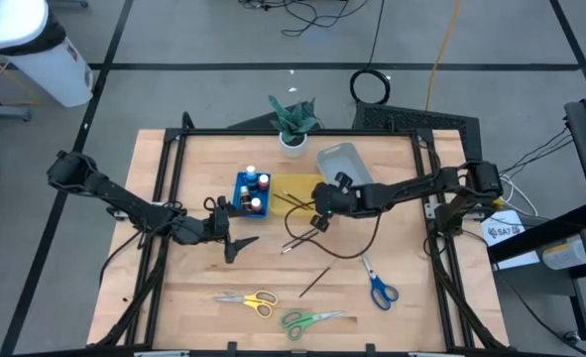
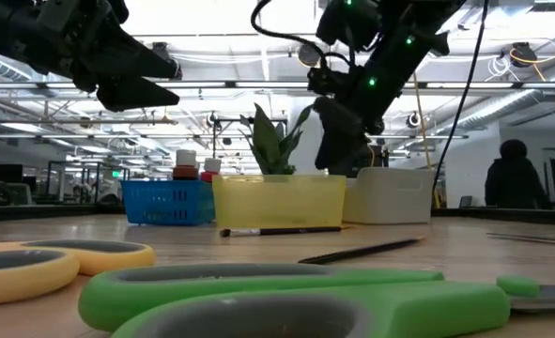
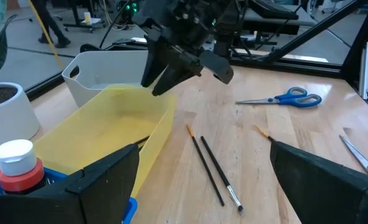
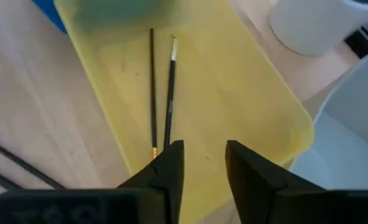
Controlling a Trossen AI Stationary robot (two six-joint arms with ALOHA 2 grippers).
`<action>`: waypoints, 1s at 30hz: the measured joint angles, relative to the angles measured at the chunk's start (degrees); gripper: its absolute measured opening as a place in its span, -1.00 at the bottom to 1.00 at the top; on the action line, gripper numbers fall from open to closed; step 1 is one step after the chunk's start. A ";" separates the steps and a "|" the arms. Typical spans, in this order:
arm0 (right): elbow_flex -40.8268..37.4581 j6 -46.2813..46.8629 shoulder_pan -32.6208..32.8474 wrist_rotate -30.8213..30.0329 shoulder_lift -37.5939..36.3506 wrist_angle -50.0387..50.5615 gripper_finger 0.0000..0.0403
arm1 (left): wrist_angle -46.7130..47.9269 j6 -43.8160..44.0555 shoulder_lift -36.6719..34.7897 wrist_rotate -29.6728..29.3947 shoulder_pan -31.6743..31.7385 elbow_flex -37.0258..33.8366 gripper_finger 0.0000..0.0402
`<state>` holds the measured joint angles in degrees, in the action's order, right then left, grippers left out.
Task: Pick & Place Paint Supplies
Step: Put the bottom black paint brush into the yellow bin
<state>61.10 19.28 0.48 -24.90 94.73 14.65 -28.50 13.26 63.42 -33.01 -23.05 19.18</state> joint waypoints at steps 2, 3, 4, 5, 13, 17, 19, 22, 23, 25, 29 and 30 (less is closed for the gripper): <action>-0.04 -1.71 0.69 1.82 -1.38 -0.09 -0.41 | 0.01 0.00 0.02 0.00 -0.02 0.00 0.88; -0.02 -2.15 1.10 3.35 -1.93 -1.04 -0.40 | -0.01 0.00 0.00 0.00 0.00 0.00 0.88; 0.02 -2.46 1.68 5.13 -2.56 -1.88 -0.39 | 0.00 0.00 0.02 0.00 0.00 0.00 0.88; 0.02 -2.57 2.40 7.18 -3.47 -1.77 -0.38 | 0.01 -0.03 0.02 0.00 -0.02 0.00 0.88; -0.13 -4.34 13.94 20.12 -5.96 -4.14 -0.41 | 0.03 -0.57 0.02 0.02 0.00 0.00 0.88; -3.45 -7.48 20.52 19.98 -6.07 -4.33 -0.41 | -0.03 -0.52 0.02 0.02 -0.02 0.00 0.88; -6.05 -8.58 23.21 18.30 -5.92 -4.24 -0.41 | -0.34 -0.53 0.00 0.01 0.00 0.00 0.88; -10.32 -9.70 26.16 17.45 -5.98 -6.71 -0.41 | -0.36 -0.54 0.02 0.00 0.00 0.00 0.88; -11.81 -9.68 26.94 17.59 -5.98 -8.01 -0.42 | -0.50 -0.55 0.01 0.00 0.00 0.00 0.88; -14.80 -9.62 28.05 17.67 -5.98 -11.41 -0.43 | -0.54 -0.59 0.00 0.00 0.00 0.00 0.88; -19.58 -9.54 29.18 17.30 -5.98 -19.63 -0.43 | -1.49 -1.35 0.00 -0.02 0.00 0.00 0.88; -20.42 -9.55 29.28 17.05 -5.98 -20.85 -0.43 | -1.76 -1.55 0.00 -0.02 0.00 0.00 0.88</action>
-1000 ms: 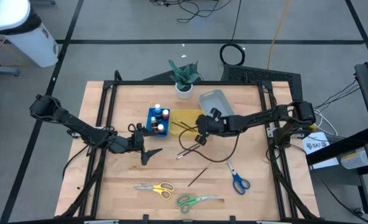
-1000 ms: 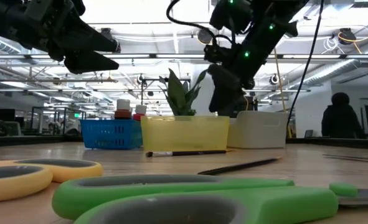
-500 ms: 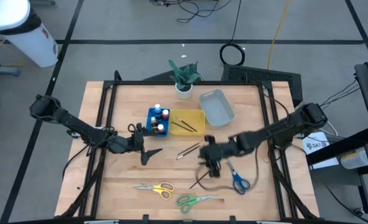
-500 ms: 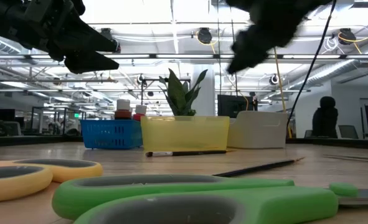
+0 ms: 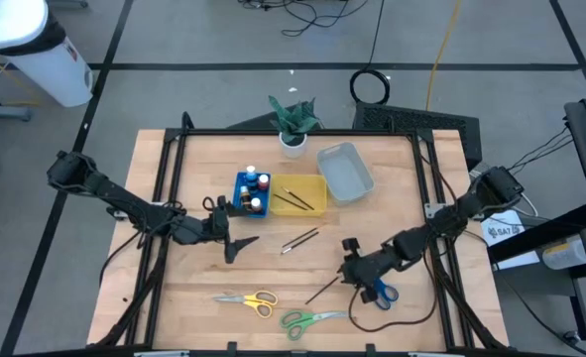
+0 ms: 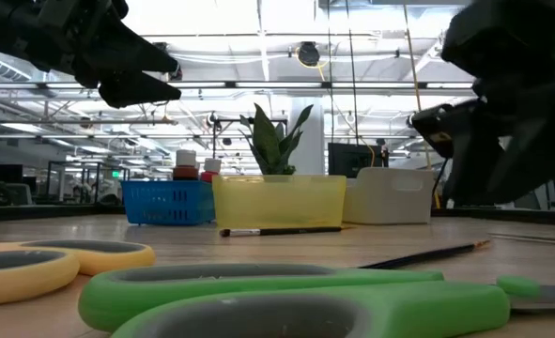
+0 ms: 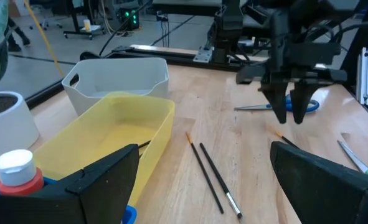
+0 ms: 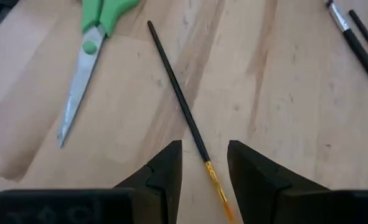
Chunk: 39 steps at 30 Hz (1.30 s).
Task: Pick & Place Paint Supplies
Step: Put the bottom black paint brush into the yellow bin
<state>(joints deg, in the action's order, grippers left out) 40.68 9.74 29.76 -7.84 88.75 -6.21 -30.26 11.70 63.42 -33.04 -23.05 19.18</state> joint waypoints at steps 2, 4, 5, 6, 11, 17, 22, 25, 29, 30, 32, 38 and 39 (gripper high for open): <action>-1.01 -0.01 0.04 -1.46 0.00 -0.57 -0.43 | -0.06 0.00 0.02 0.00 0.00 0.00 0.88; -1.65 -0.01 -0.01 -2.75 0.00 -0.79 -0.43 | -0.01 0.00 0.02 0.00 0.02 0.01 0.88; -1.85 -0.02 -0.07 -2.71 0.00 -0.84 -0.43 | -0.02 0.00 0.00 0.00 0.02 0.00 0.88; -1.92 -0.08 -0.05 -2.71 0.00 -0.84 -0.43 | -0.02 0.00 0.02 0.00 0.02 0.00 0.88; -1.94 1.30 0.57 -2.39 2.25 -2.25 -0.43 | 0.01 0.02 0.01 0.00 0.02 0.01 0.88; -1.73 2.92 2.08 0.12 7.03 -4.23 -0.43 | 0.07 0.02 0.00 0.00 0.02 0.00 0.88; -1.67 4.44 2.93 -0.79 7.67 -3.57 -0.44 | 0.07 0.02 0.00 0.00 0.03 0.00 0.88; -1.67 4.58 3.23 -1.89 7.73 -3.16 -0.48 | 0.07 0.05 0.00 0.00 0.04 0.01 0.88; -1.73 4.43 2.75 -1.50 7.78 -1.43 -0.67 | 0.05 0.05 0.01 0.00 0.04 0.00 0.88; -1.74 4.40 2.47 -1.33 7.78 -1.11 -0.73 | 0.05 0.05 0.01 0.00 0.04 0.00 0.88; -1.74 4.38 2.15 -1.32 7.78 -0.93 -0.87 | 0.05 0.05 0.02 0.00 0.04 0.00 0.88; -1.80 4.47 1.70 -1.81 7.85 -0.36 -0.97 | 0.05 0.07 0.00 0.00 0.04 0.00 0.88; -1.80 4.53 1.70 -2.72 7.85 -0.41 -0.98 | 0.05 0.07 0.01 0.00 0.04 0.00 0.88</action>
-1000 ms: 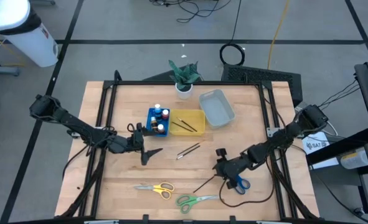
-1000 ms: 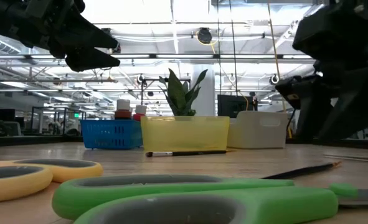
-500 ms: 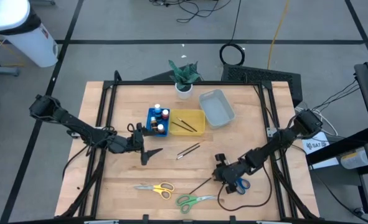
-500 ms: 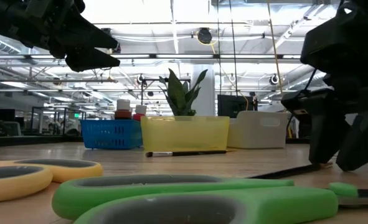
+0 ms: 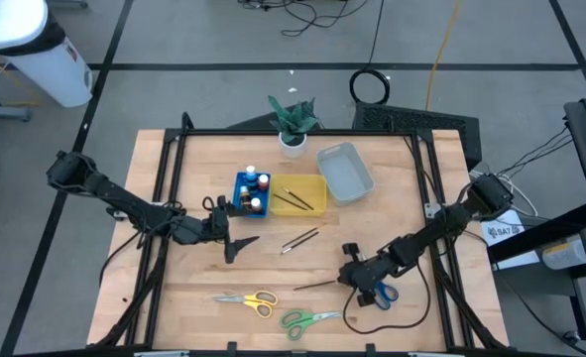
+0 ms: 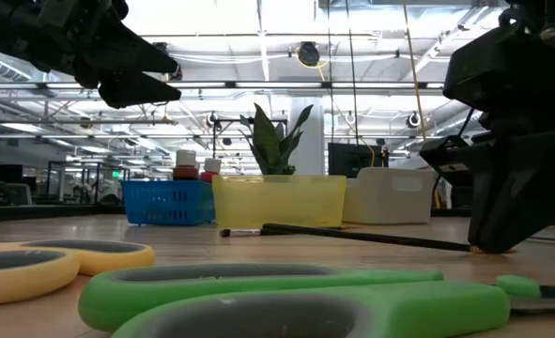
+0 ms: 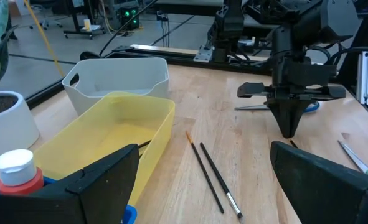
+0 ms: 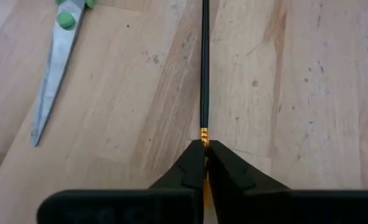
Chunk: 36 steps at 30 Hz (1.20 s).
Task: Pick & Place Paint Supplies
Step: Put the bottom black paint brush into the yellow bin
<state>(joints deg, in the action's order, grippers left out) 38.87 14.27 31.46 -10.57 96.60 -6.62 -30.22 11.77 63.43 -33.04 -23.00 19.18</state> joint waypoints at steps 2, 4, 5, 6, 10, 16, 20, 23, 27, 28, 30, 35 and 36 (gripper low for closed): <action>0.00 0.48 0.04 -1.49 0.04 -0.25 -0.98 | 0.00 0.00 0.00 0.00 0.00 0.00 0.88; -0.04 2.06 0.04 -3.36 0.06 -1.50 -0.99 | -0.02 0.00 0.00 0.00 0.00 0.01 0.88; -0.05 2.79 -0.01 -4.09 0.07 -2.68 -0.99 | -0.02 0.00 0.00 0.00 0.00 0.00 0.88; -0.14 2.95 -0.14 -4.58 0.12 -3.90 -0.99 | -0.02 0.00 0.00 0.00 0.00 0.00 0.88; -0.32 0.06 -0.32 -7.69 -0.24 -9.58 -1.00 | -0.04 0.00 -0.01 0.00 0.00 0.00 0.88; 2.42 -4.54 -1.06 -10.18 -0.39 -13.59 -0.99 | 0.00 0.00 0.01 0.00 0.00 0.02 0.88; 3.07 -6.60 -1.58 -10.50 -0.44 -15.99 -0.99 | 0.04 0.00 -0.01 0.01 0.00 0.02 0.88; 3.08 -7.92 -2.32 -10.43 -0.46 -18.96 -0.99 | 0.02 0.02 0.01 0.02 0.00 0.02 0.88; 3.08 -5.93 -4.93 -13.53 -0.49 -21.05 -1.00 | 0.00 0.53 0.01 0.02 0.00 0.01 0.88; 3.08 -4.92 -5.73 -14.91 -0.69 -20.86 -1.00 | -0.01 0.55 0.01 0.02 0.00 0.01 0.88; 3.08 -3.18 -7.40 -18.37 -1.53 -19.93 -1.00 | -0.02 0.55 0.00 0.02 0.00 0.02 0.88; 3.13 -0.54 -12.30 -25.73 -4.30 -19.45 -1.00 | -0.02 0.55 0.01 0.04 0.00 0.02 0.88; 3.13 -0.20 -13.46 -26.73 -5.10 -19.16 -1.00 | -0.02 0.55 0.01 0.02 0.00 0.02 0.88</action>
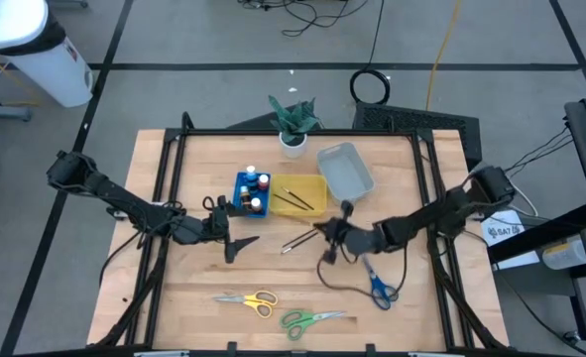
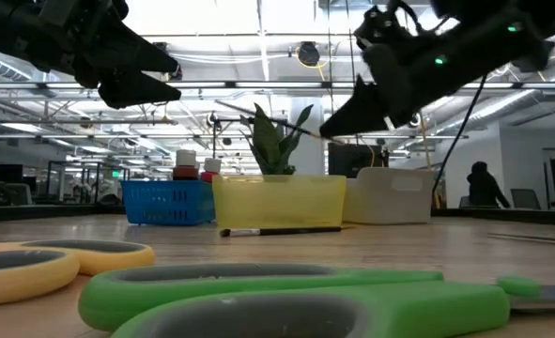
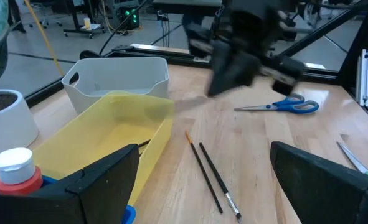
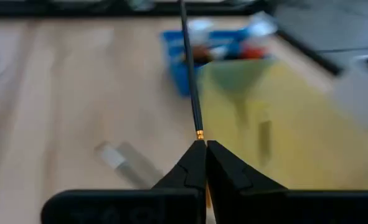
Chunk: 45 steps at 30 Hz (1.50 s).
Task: Pick & Place Paint Supplies
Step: Put the bottom black paint brush into the yellow bin, then put the black makeup brush into the yellow bin
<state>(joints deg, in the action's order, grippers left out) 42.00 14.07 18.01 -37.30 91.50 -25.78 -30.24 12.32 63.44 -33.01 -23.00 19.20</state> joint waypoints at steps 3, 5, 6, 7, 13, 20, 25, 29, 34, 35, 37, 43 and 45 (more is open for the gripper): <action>0.07 0.30 -3.91 -0.37 -1.96 3.85 -1.00 | 0.01 -0.02 0.00 0.02 0.00 -0.02 0.88; 0.07 0.81 -6.44 -0.25 -2.18 5.86 -1.00 | 0.02 -0.02 0.00 0.02 0.00 0.00 0.88; 0.07 1.01 -7.56 -0.01 -2.18 6.27 -1.00 | 0.04 0.00 0.00 0.02 0.00 0.00 0.88; 0.07 1.28 -8.57 0.89 -2.18 6.52 -1.00 | 0.03 0.03 0.00 0.04 0.00 0.00 0.88; 0.07 3.45 -12.31 7.33 -2.22 7.49 -1.00 | 0.09 0.02 -0.02 0.07 0.00 0.00 0.88; 0.04 2.28 -12.44 7.35 -2.22 4.59 -1.00 | 0.09 0.04 -0.01 0.09 0.00 0.00 0.88; 0.04 1.72 -12.47 7.19 -2.22 4.47 -0.89 | 0.09 0.07 0.00 0.15 0.00 -0.01 0.88; 0.04 1.72 -12.48 7.17 -2.22 4.16 -0.71 | 0.09 0.09 -0.01 0.17 0.00 0.00 0.88; 0.04 0.88 -12.75 7.49 -2.22 3.92 -0.51 | 0.11 0.09 0.00 0.17 0.00 0.00 0.88; 0.04 -0.27 -12.63 8.40 -2.22 3.63 -0.48 | 0.13 0.09 0.00 0.17 0.00 0.00 0.88; 0.04 -3.96 -12.02 13.05 -2.22 2.11 -0.43 | 0.13 0.07 0.00 0.17 0.00 0.00 0.88; 0.04 -12.20 -8.29 25.65 -1.01 -1.33 -0.37 | 0.13 0.07 0.00 0.15 0.00 0.00 0.88; -0.02 -13.83 -6.94 25.60 -0.06 0.73 -0.37 | 0.11 0.07 0.00 0.15 0.00 0.00 0.88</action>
<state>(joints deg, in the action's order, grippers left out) 41.98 0.24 11.07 -11.70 91.43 -25.05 -30.13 12.38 63.44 -32.86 -23.00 19.20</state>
